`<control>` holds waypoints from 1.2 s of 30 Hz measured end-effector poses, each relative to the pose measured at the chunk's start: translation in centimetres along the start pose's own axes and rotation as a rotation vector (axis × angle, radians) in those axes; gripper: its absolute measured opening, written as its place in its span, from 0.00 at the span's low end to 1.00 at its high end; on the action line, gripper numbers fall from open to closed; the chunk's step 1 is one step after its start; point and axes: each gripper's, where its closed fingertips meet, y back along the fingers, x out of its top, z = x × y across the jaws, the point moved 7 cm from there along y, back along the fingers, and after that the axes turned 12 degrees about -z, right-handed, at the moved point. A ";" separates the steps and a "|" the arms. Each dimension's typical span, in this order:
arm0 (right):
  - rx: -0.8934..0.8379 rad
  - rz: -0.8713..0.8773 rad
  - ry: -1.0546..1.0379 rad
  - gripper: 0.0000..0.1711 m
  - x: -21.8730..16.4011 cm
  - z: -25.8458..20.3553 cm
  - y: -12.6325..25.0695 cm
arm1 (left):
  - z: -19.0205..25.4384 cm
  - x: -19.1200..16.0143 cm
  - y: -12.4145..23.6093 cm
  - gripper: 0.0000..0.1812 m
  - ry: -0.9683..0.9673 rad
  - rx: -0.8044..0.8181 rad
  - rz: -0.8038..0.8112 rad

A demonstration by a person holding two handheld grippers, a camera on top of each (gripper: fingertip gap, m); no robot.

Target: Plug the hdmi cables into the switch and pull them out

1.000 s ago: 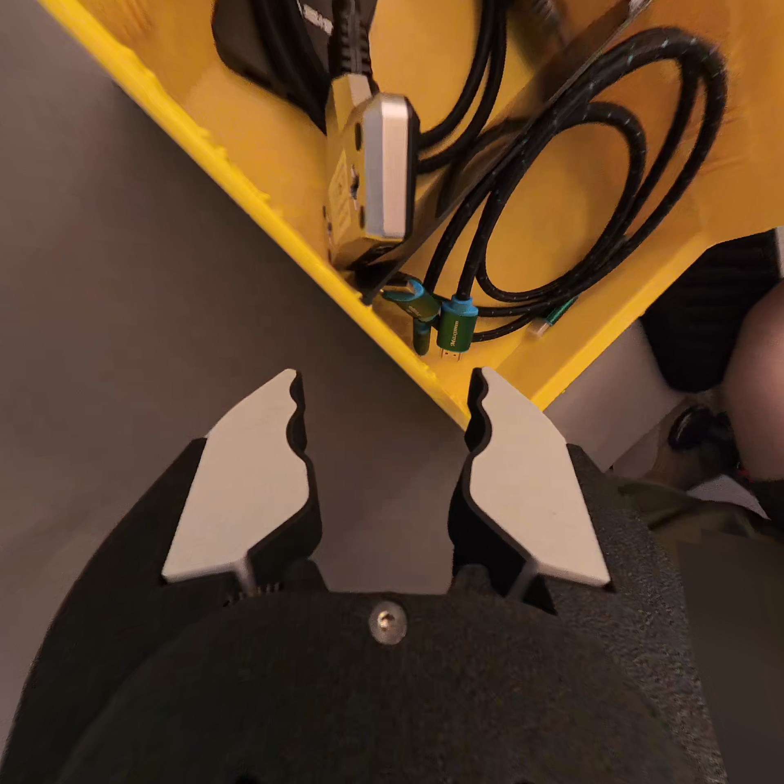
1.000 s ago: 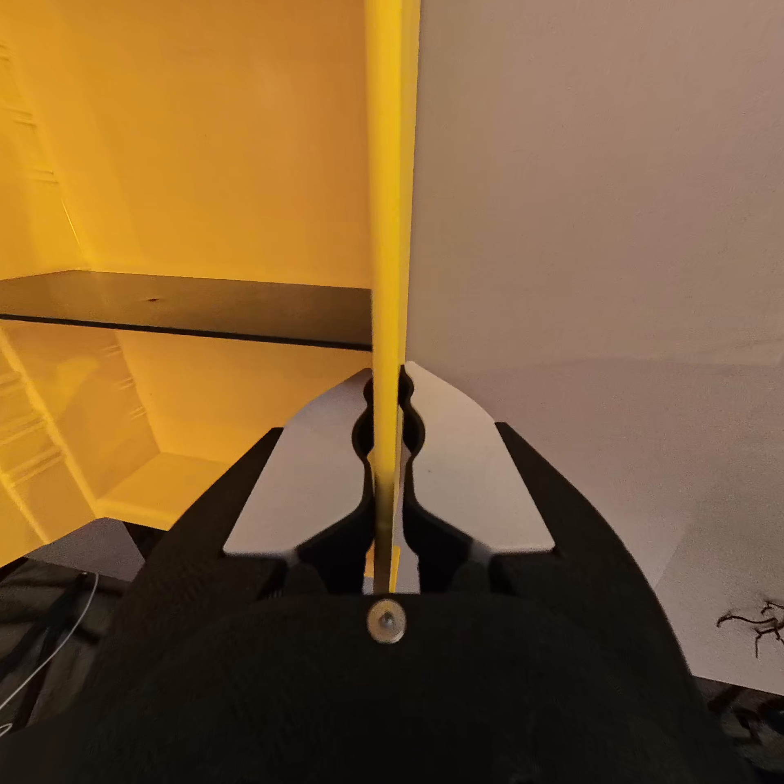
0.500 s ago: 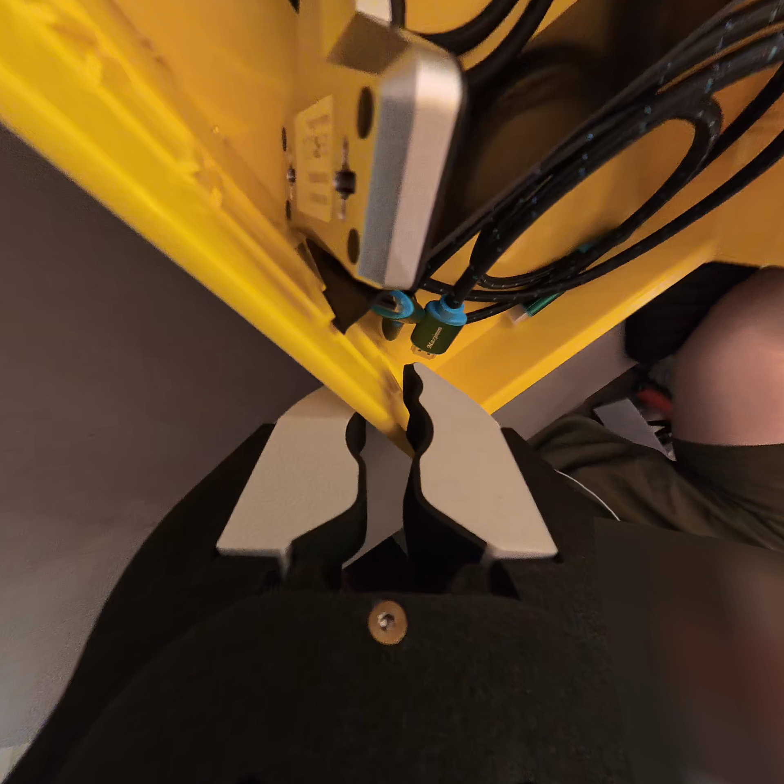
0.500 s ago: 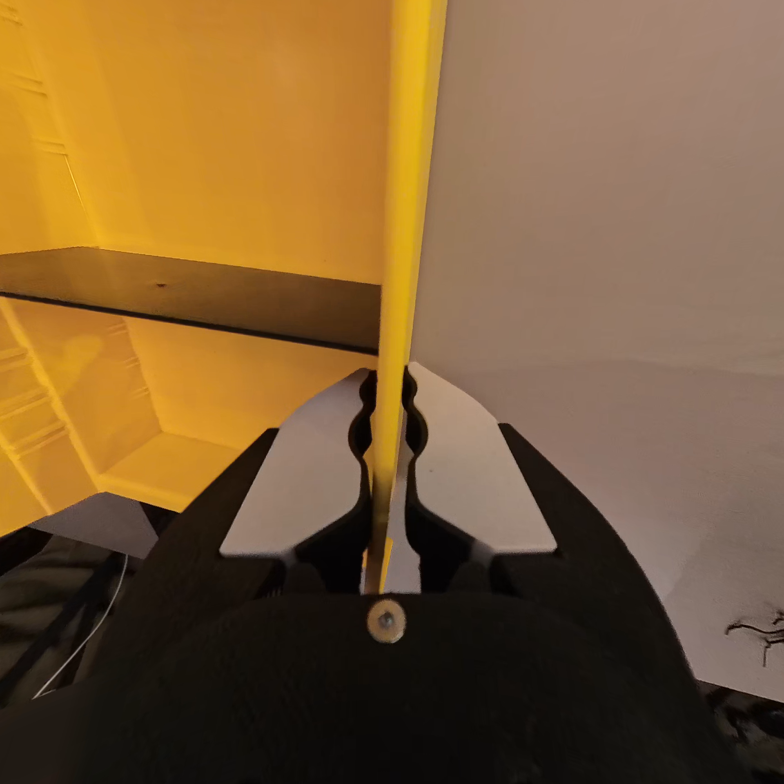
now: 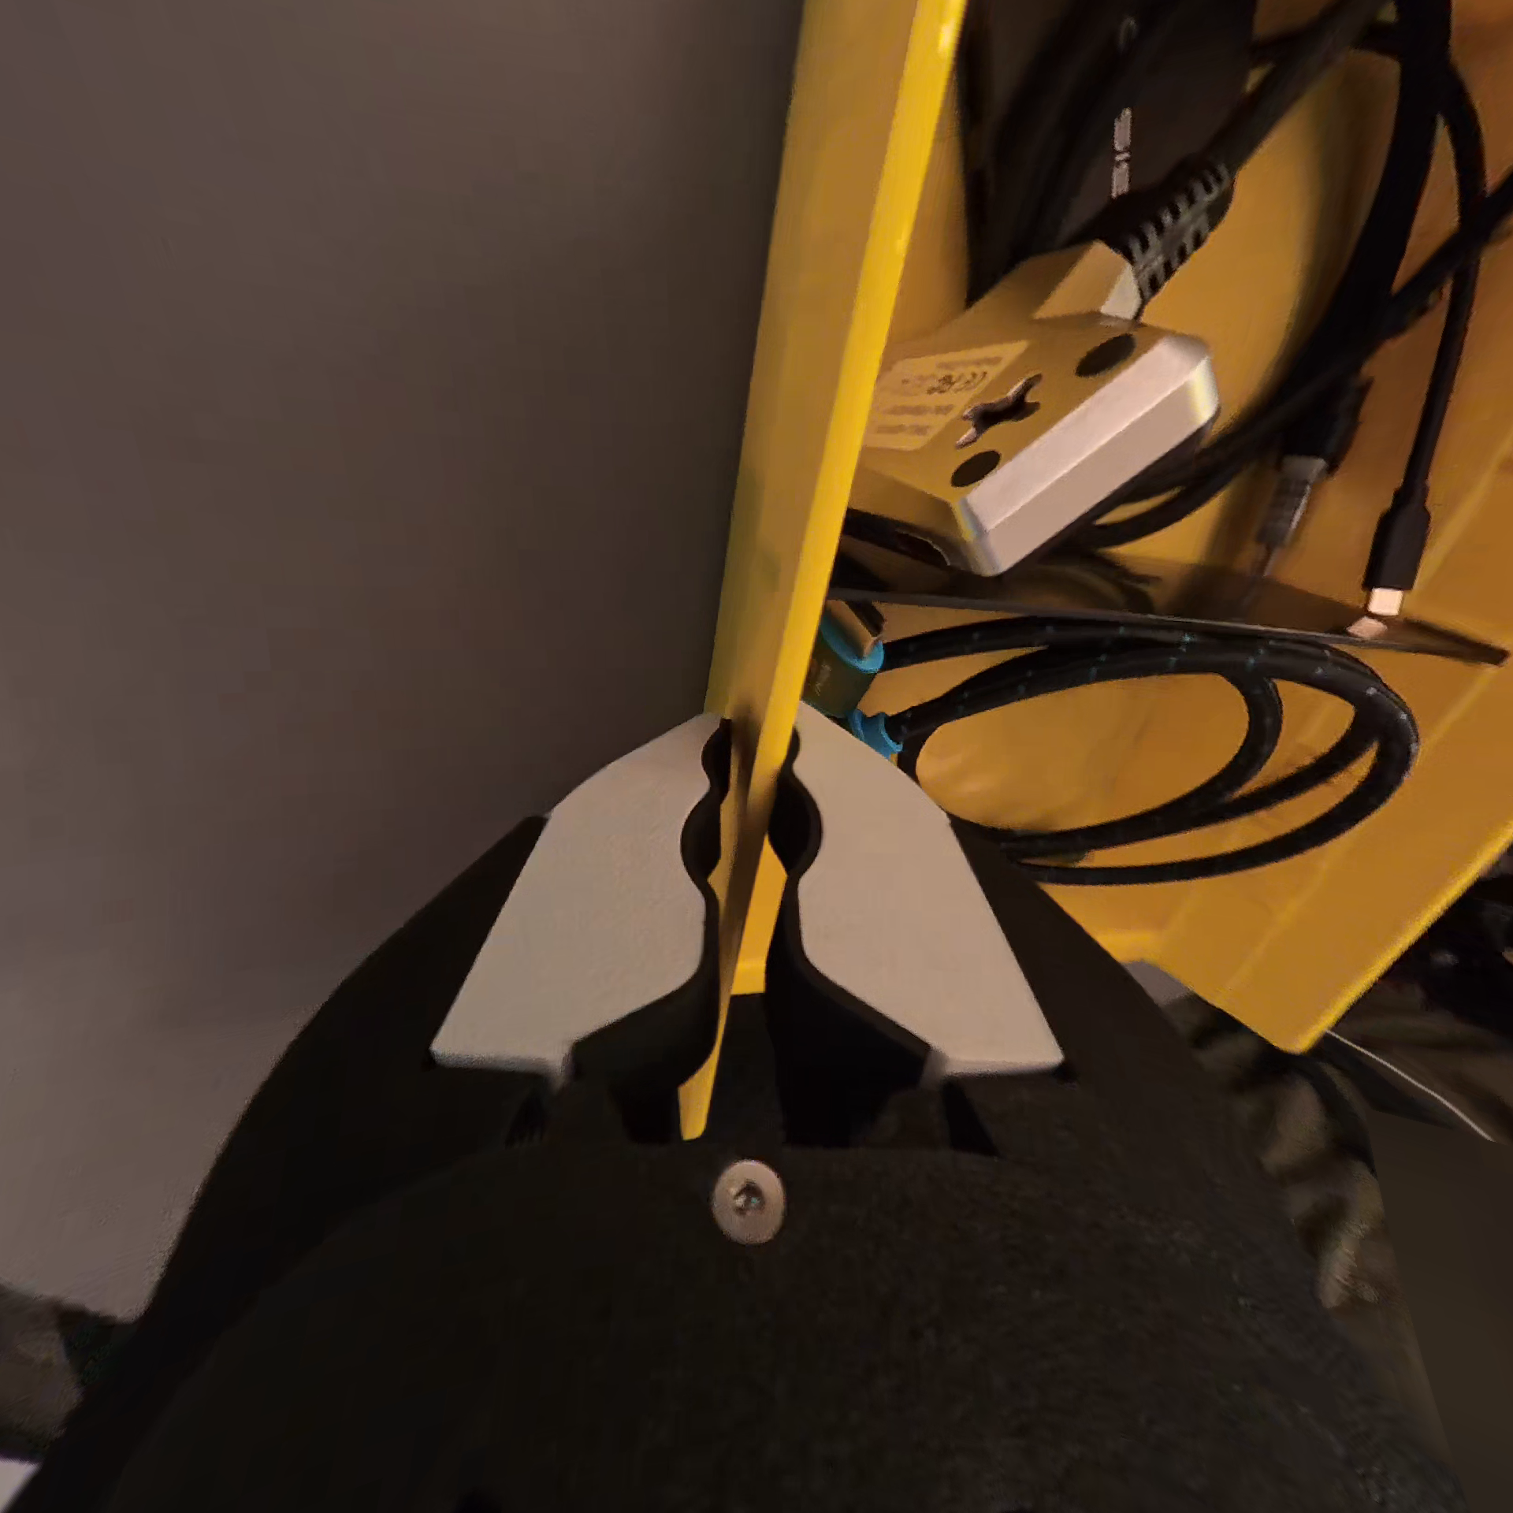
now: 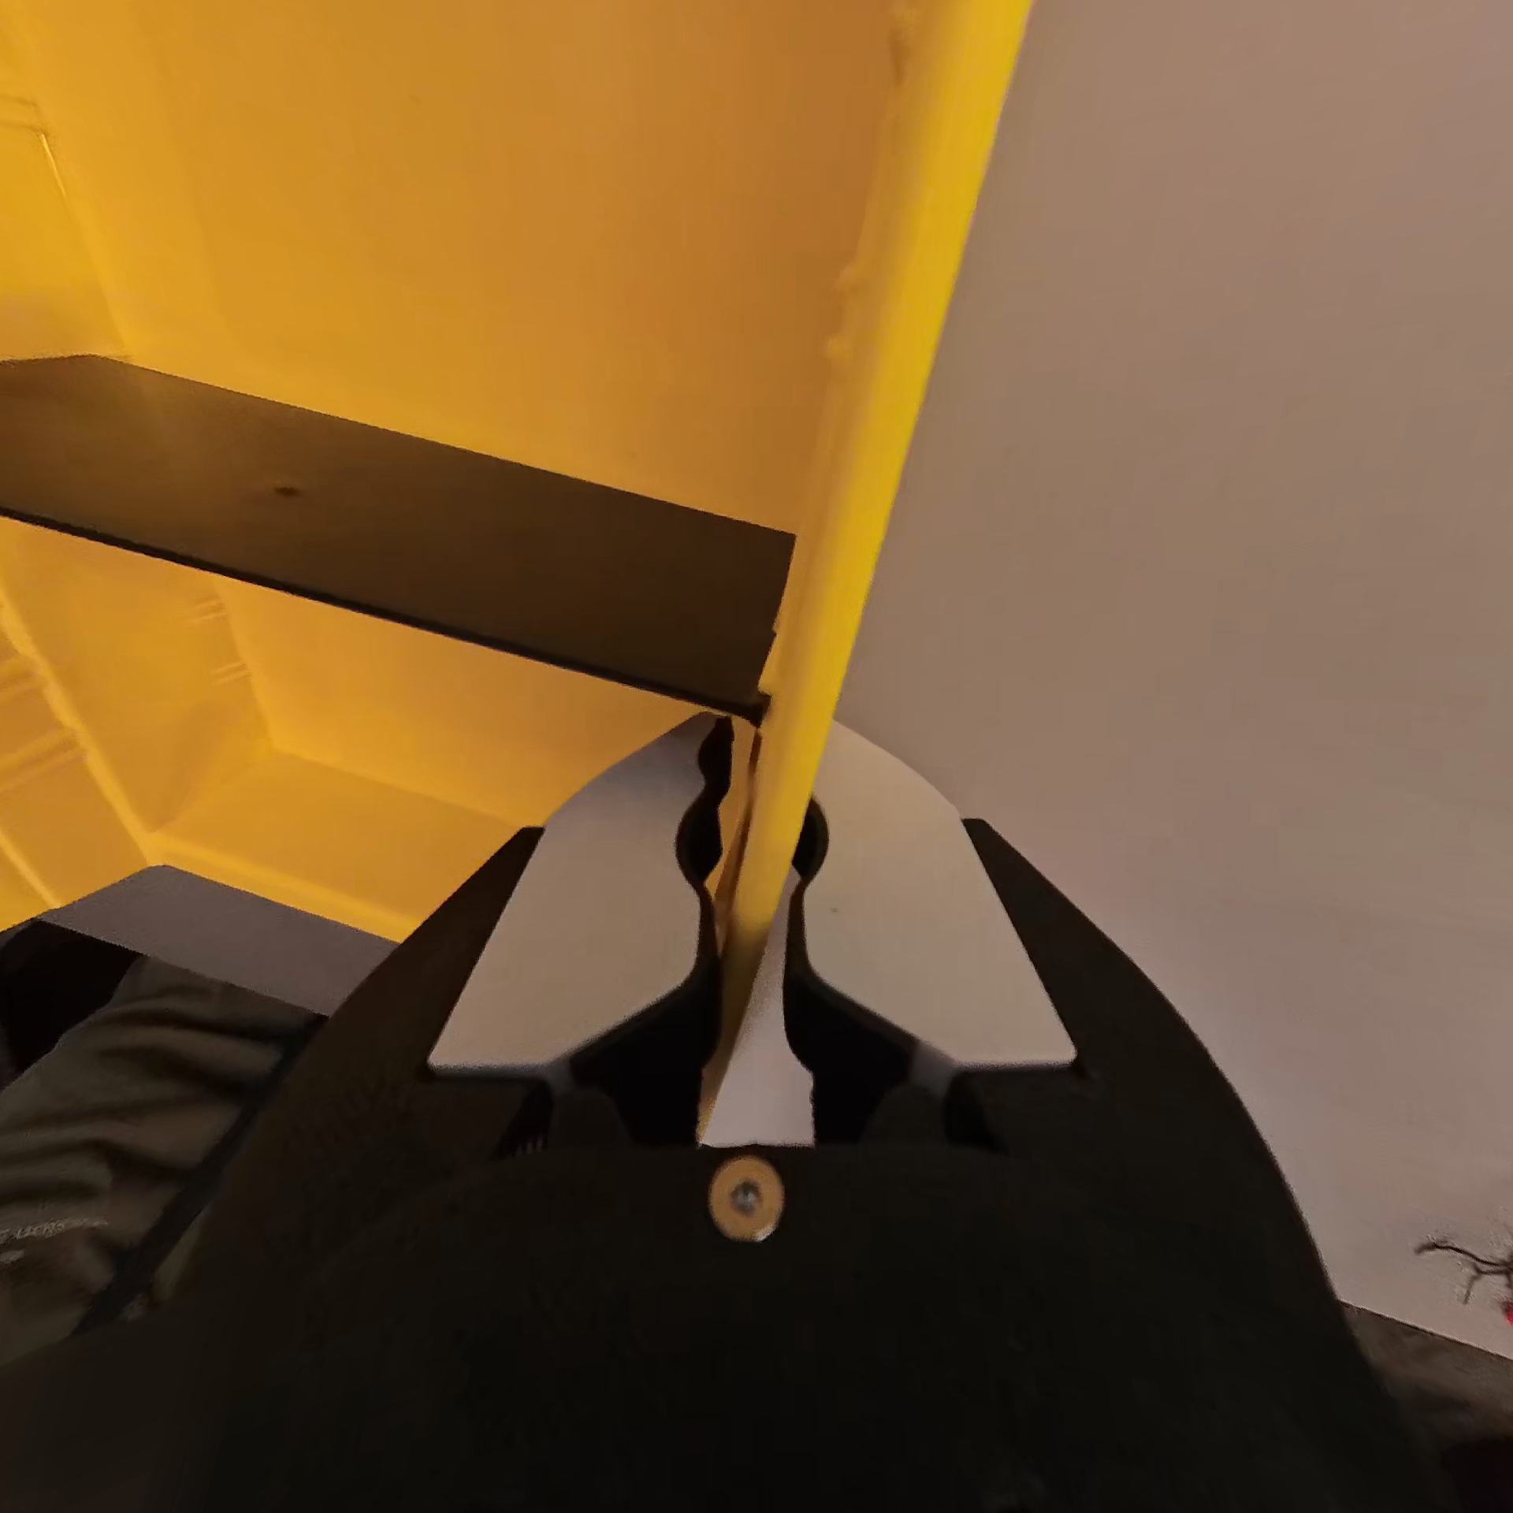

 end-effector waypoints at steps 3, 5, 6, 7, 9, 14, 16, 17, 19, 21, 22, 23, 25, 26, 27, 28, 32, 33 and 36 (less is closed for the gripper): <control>-0.031 -0.013 0.025 0.07 0.5 -1.1 -0.1 | -5.1 -2.5 0.6 0.03 0.126 0.005 0.071; -0.027 -0.012 0.010 0.06 0.5 -1.1 -0.1 | -7.9 -4.2 0.9 0.03 0.200 -0.026 0.108; -0.008 -0.008 -0.003 0.07 0.5 -0.9 -0.1 | -9.0 -5.0 1.0 0.03 0.214 -0.020 0.121; 0.004 -0.004 -0.014 0.07 0.4 -0.6 0.0 | -9.9 -5.7 1.0 0.03 0.222 -0.012 0.135; 0.014 0.005 -0.033 0.07 0.2 0.3 0.2 | -11.1 -6.9 1.0 0.02 0.247 -0.032 0.153; 0.033 0.009 -0.098 0.07 -1.3 2.4 0.3 | -12.0 -8.7 0.8 0.04 0.280 -0.086 0.193; 0.053 0.014 -0.121 0.07 -1.8 3.2 0.4 | -11.9 -9.0 0.7 0.04 0.277 -0.093 0.209; 0.065 0.017 -0.141 0.08 -2.1 3.5 0.4 | -11.8 -9.2 0.6 0.04 0.276 -0.094 0.211; 0.066 0.015 -0.166 0.08 -2.4 3.9 0.5 | -11.4 -9.4 0.5 0.04 0.269 -0.093 0.206; 0.048 0.003 -0.164 0.07 -2.4 3.7 0.4 | -11.0 -9.6 0.4 0.04 0.274 -0.091 0.210; 0.042 -0.014 -0.153 0.07 -2.5 3.4 0.3 | -10.8 -9.7 0.3 0.04 0.271 -0.088 0.213; 0.040 -0.032 -0.134 0.07 -2.6 3.0 0.1 | -10.6 -9.8 0.2 0.04 0.261 -0.086 0.215; 0.040 -0.064 -0.090 0.07 -2.9 2.3 -0.1 | -10.2 -10.0 0.1 0.05 0.251 -0.099 0.220; 0.040 -0.071 -0.078 0.07 -2.9 2.1 -0.2 | -10.0 -10.1 0.0 0.05 0.251 -0.111 0.228; 0.040 -0.071 -0.075 0.07 -2.9 2.1 -0.2 | -10.0 -10.2 0.0 0.05 0.251 -0.123 0.241; 0.046 -0.070 -0.074 0.08 -2.9 2.2 -0.2 | -10.0 -10.2 -0.1 0.06 0.250 -0.135 0.256; 0.106 -0.069 -0.054 0.11 -2.8 2.3 -0.2 | -10.1 -10.2 0.9 0.09 0.194 -0.193 0.376; 0.110 -0.070 -0.049 0.11 -2.8 2.3 -0.2 | -10.2 -10.1 1.8 0.10 0.182 -0.204 0.445; 0.089 -0.073 -0.036 0.11 -2.5 2.3 -0.3 | -9.9 -9.4 4.8 0.18 0.067 -0.166 0.640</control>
